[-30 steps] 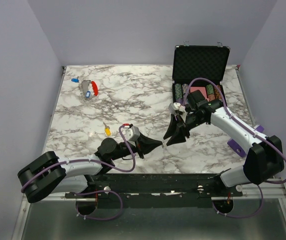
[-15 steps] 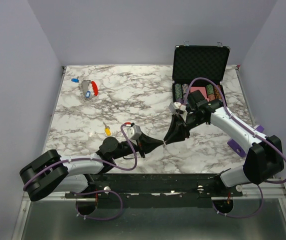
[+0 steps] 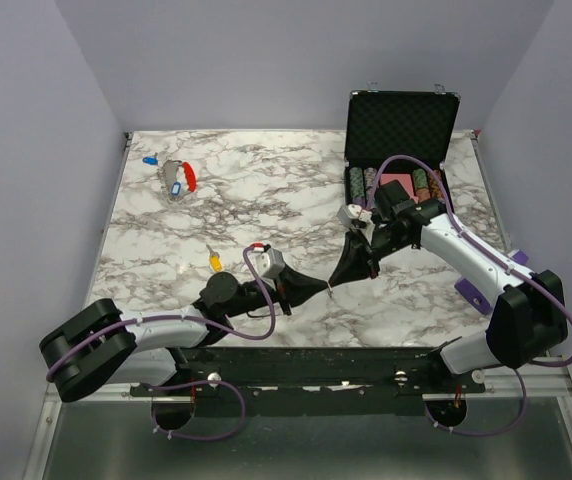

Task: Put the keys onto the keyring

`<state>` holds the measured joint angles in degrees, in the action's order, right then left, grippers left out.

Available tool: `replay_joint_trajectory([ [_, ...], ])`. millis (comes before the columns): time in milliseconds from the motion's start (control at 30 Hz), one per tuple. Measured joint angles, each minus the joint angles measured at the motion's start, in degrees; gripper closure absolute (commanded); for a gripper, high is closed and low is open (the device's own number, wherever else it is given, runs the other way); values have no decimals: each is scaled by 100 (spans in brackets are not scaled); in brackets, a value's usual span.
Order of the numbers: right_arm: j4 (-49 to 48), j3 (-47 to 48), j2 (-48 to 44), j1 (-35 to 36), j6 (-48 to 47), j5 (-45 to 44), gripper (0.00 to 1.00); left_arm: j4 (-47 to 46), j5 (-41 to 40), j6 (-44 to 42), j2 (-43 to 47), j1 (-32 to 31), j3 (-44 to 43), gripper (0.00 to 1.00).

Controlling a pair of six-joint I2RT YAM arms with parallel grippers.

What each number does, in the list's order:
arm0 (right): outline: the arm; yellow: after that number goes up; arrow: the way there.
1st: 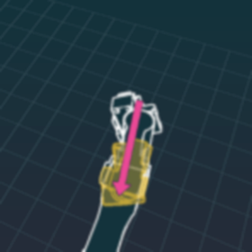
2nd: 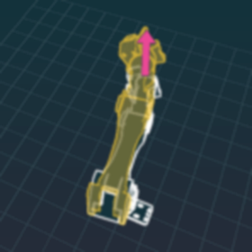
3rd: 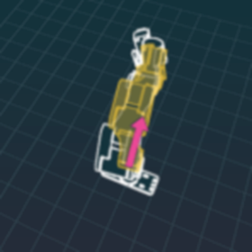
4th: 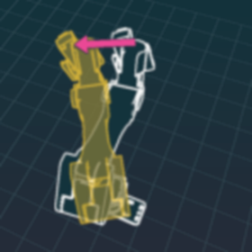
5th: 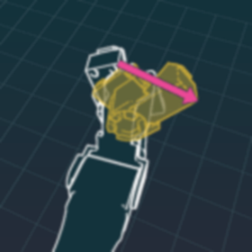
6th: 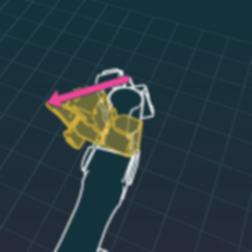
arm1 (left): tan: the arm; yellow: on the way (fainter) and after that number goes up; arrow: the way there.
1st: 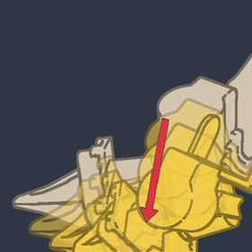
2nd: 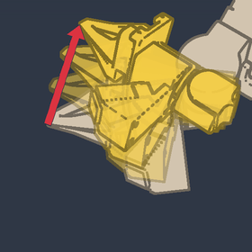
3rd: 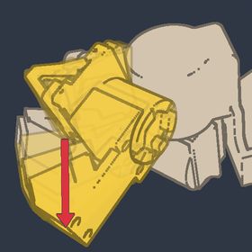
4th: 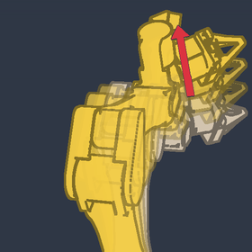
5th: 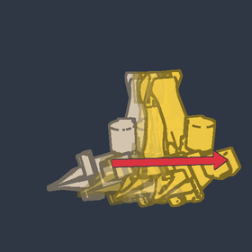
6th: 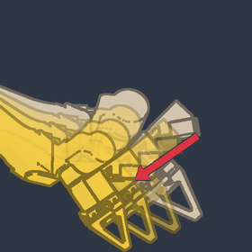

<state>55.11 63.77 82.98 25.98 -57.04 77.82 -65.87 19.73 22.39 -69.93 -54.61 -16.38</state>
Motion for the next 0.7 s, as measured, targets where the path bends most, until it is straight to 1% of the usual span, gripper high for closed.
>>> replay_joint_trajectory([
  [67, 11, 0, 2, 0, -39, -37, 99, 63, 4, 0, 0, 0, -15, 98],
  [100, 26, 0, 2, 0, -83, -61, 99, 107, 7, -2, 0, 0, -31, 88],
  [167, 90, 2, 2, 0, -208, -116, 99, 245, 26, -9, 13, 0, -74, 59],
  [200, 131, 2, 2, 2, -297, -140, 99, 328, 33, -26, 39, 0, -85, 51],
  [267, 258, 2, 2, 39, -568, -205, 99, 610, 39, -98, 181, 0, -94, 41],
  [367, 479, -68, -42, 72, -1276, -424, 99, 1379, 26, -372, 813, 2, -94, 38],
  [400, 623, -326, -199, 72, -1928, -625, 99, 1600, 24, -450, 994, 0, -94, 37],
  [433, 649, -354, -221, 70, -1989, -651, 99, 1945, 22, -595, 1292, 0, -107, 37],
  [500, 846, -649, -400, 72, -2758, -831, 99, 2702, 20, -940, 1805, 0, -188, 37],
  [567, 1084, -826, -490, 72, -3379, -962, 99, 3351, 20, -1268, 2111, 0, -295, 37],
  [700, 1272, -955, -496, 81, -4177, -1121, 99, 4050, 24, -1720, 2299, -26, -332, 37],
])
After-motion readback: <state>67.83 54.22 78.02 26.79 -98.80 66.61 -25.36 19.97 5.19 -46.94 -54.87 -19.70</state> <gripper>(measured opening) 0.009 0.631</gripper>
